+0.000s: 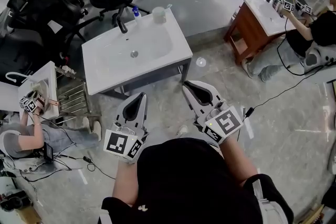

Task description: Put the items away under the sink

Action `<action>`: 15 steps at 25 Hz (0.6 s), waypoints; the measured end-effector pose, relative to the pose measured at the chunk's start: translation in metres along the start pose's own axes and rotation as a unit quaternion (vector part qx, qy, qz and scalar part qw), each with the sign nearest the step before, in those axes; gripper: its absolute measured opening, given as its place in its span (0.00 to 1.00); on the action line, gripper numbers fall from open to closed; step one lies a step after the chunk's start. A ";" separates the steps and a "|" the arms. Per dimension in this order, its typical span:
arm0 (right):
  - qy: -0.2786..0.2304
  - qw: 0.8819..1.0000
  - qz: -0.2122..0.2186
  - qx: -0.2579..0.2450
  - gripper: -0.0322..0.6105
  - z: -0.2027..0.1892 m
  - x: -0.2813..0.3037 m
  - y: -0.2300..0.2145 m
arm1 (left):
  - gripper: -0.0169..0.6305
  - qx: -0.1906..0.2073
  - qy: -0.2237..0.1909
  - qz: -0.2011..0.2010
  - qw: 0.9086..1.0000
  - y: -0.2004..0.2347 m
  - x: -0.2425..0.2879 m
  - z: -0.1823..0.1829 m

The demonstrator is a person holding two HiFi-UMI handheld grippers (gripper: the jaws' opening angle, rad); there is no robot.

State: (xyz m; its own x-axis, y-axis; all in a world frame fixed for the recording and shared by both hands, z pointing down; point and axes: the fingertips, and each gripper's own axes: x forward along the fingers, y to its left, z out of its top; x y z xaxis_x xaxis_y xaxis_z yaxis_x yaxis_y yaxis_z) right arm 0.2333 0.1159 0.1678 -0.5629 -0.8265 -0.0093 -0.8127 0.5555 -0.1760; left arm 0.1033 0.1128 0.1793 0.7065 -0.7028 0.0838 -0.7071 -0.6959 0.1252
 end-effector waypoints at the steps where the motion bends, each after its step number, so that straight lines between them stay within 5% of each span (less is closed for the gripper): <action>1: 0.000 1.000 0.001 0.001 0.12 -0.001 0.000 -0.003 | 0.06 -0.002 0.000 0.003 1.000 -0.001 0.002 0.000; 8: 0.007 1.000 0.001 0.007 0.12 -0.015 0.014 -0.020 | 0.06 -0.004 0.010 0.003 1.000 0.012 0.019 -0.014; 15: 0.020 1.000 -0.013 0.007 0.12 -0.018 0.068 -0.033 | 0.06 -0.020 0.008 -0.005 1.000 0.068 0.040 -0.013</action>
State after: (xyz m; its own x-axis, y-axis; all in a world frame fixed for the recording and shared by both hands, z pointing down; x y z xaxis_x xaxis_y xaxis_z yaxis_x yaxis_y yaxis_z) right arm 0.2195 0.0429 0.1904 -0.5466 -0.8367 0.0349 -0.8256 0.5316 -0.1891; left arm 0.0838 0.0398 0.2043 0.7145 -0.6926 0.0989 -0.6981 -0.6966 0.1656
